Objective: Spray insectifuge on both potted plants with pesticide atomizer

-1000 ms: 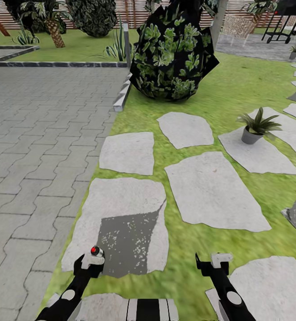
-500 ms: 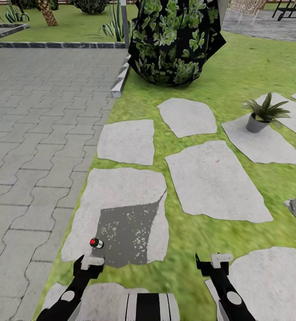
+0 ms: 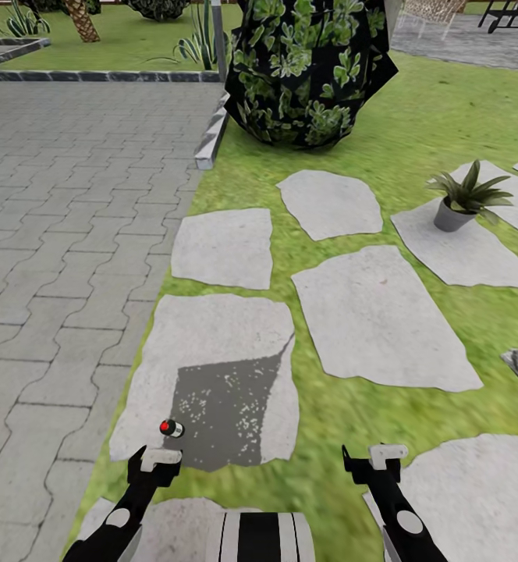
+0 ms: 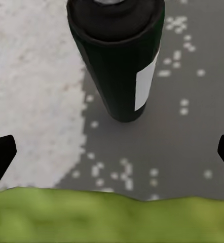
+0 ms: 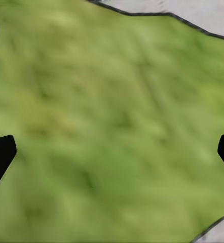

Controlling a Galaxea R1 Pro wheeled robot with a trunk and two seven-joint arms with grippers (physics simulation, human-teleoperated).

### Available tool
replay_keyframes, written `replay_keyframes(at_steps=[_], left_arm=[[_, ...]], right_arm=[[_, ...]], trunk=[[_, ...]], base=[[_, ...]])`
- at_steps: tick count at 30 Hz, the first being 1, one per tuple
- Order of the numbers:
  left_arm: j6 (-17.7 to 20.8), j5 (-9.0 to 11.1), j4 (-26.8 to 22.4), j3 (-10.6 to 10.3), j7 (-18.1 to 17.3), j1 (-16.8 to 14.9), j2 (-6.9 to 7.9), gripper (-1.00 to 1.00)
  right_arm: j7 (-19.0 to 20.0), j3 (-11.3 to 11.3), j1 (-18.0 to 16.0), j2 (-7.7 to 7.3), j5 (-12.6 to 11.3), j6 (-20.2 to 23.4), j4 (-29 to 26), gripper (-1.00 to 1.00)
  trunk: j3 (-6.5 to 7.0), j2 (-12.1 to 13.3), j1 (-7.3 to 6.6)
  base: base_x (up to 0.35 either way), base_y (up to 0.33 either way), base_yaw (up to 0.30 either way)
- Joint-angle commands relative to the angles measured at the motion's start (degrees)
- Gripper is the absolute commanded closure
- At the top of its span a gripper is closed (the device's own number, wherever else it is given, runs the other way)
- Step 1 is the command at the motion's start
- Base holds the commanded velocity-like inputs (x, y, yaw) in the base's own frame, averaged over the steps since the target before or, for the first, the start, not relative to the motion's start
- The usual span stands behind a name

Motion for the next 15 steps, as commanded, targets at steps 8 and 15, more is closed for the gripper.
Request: replay_keyframes(at_steps=[8,15], left_arm=[[-0.23,-0.60,-0.03,0.35,0.12,0.00,-0.11,-1.00],[-0.22,-0.60,-0.02,0.35,0.12,-0.04,-0.12,-1.00]], right_arm=[[-0.19,-0.05,-0.03,0.01,0.59,-0.14,0.17,-1.00],[-0.19,-0.05,-0.02,0.00,0.59,-0.14,0.20,-1.00]], trunk=[[0.01,-0.01,0.00],[0.49,-0.01,0.00]], base=[[0.035,0.012,-0.002],[0.093,0.000,-0.062]])
